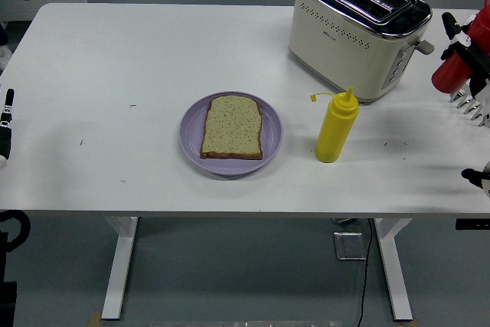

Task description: Pick up the cup,pour liquid into bread,place the cup on the desk

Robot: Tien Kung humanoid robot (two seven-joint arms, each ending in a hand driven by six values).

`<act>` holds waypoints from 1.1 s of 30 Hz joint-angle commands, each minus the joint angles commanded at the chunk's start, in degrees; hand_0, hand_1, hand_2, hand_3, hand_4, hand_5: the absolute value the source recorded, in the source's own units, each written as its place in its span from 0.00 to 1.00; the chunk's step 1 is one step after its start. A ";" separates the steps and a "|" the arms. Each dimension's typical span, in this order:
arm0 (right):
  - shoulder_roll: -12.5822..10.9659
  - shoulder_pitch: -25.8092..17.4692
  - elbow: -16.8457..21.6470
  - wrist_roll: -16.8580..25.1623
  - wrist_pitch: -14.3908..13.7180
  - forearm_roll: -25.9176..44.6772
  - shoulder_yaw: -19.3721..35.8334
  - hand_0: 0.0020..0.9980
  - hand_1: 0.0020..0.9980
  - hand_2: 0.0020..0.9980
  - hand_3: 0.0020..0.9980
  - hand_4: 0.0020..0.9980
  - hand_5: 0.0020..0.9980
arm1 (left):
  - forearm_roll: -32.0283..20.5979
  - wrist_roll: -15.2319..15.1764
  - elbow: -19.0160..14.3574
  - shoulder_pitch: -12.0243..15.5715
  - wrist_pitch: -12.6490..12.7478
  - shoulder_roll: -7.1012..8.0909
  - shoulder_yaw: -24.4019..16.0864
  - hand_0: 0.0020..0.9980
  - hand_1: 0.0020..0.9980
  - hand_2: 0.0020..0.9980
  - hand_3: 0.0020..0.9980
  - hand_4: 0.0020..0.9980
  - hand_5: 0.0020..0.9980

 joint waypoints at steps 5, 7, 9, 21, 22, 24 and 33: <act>0.84 -1.51 -2.21 3.37 -1.00 1.47 -2.19 0.00 0.00 0.07 0.08 0.79 0.36 | 0.01 -0.03 -0.03 -0.02 0.01 0.00 -0.06 0.79 0.76 0.75 0.69 0.57 1.00; 1.15 -1.90 -3.14 4.23 -1.55 1.34 -3.28 0.00 0.00 0.07 0.08 0.79 0.36 | 0.01 -0.03 -0.04 -0.02 0.00 0.00 -0.09 0.79 0.76 0.75 0.69 0.57 1.00; 1.50 -2.09 -4.10 4.60 -1.99 1.03 -4.34 0.00 0.00 0.07 0.09 0.78 0.36 | 0.02 -0.03 -0.03 0.01 0.00 0.00 -0.09 0.79 0.76 0.75 0.69 0.57 1.00; 3.08 -1.69 -9.46 6.97 -3.90 3.42 -9.54 0.02 0.00 0.11 0.12 0.78 0.36 | 0.00 -0.03 0.01 -0.09 0.00 0.00 -0.11 0.79 0.76 0.75 0.69 0.56 1.00; 3.21 -1.53 -10.05 7.24 -4.02 3.57 -10.01 0.02 0.00 0.11 0.12 0.78 0.36 | 0.00 -0.03 0.01 -0.09 -0.01 0.00 -0.10 0.79 0.76 0.75 0.69 0.56 1.00; 3.46 -1.32 -10.78 7.76 -4.32 3.90 -10.42 0.02 0.00 0.11 0.12 0.78 0.36 | 0.00 -0.04 0.02 -0.11 -0.02 0.00 -0.10 0.79 0.76 0.75 0.69 0.56 1.00; 4.12 -0.75 -13.07 10.23 -5.67 4.81 -12.30 0.11 0.07 0.16 0.19 0.78 0.37 | -0.03 -0.05 0.01 -0.08 0.00 0.00 -0.11 0.79 0.76 0.75 0.69 0.56 1.00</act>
